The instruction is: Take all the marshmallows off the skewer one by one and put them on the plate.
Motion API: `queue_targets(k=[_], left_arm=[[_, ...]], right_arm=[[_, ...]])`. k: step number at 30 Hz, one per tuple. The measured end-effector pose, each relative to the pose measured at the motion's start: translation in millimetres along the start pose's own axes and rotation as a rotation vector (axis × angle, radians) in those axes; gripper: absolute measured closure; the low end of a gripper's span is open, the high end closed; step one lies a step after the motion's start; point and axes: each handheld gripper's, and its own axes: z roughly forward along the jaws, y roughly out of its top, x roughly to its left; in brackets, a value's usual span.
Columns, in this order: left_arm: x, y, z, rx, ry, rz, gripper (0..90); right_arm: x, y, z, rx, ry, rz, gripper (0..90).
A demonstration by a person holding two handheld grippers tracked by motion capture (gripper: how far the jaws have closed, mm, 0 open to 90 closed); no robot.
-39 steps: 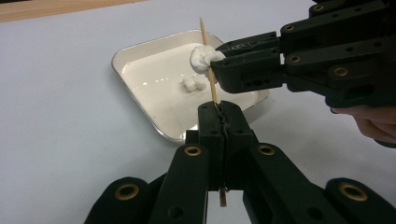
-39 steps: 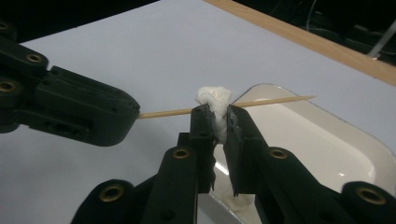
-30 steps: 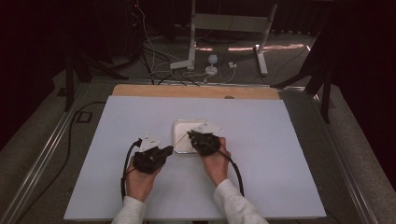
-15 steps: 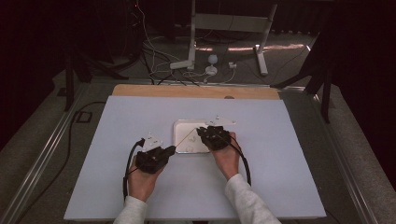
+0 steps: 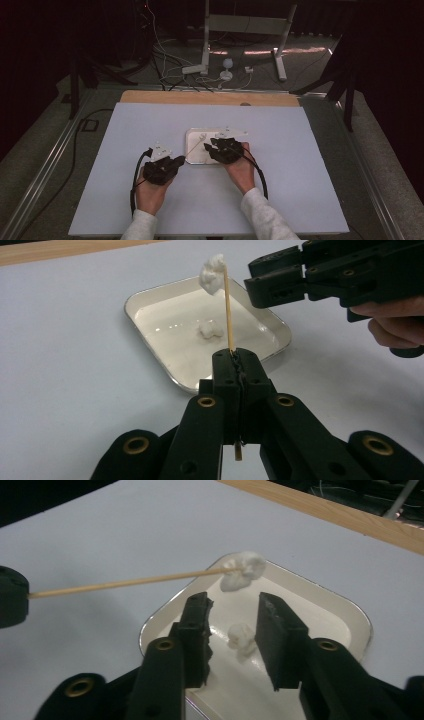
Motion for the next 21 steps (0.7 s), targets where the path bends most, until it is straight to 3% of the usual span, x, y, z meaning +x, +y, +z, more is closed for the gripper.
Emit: queue_targets(k=[7, 13, 21], left_arm=[[-2.9, 1.3, 0.1, 0.005, -0.016, 0.011, 90.0], [-5.2, 2.0, 0.4, 0.01, -0.026, 0.018, 90.0], [-2.2, 1.4, -0.6, -0.003, -0.016, 0.002, 90.0]], right_arm=[[-2.5, 0.7, -0.6, -0.003, -0.025, 0.009, 61.3], [-8.9, -0.9, 4.9, 0.019, -0.066, 0.042, 65.7], [-11.1, -1.0, -1.2, 0.003, -0.051, 0.054, 61.0]])
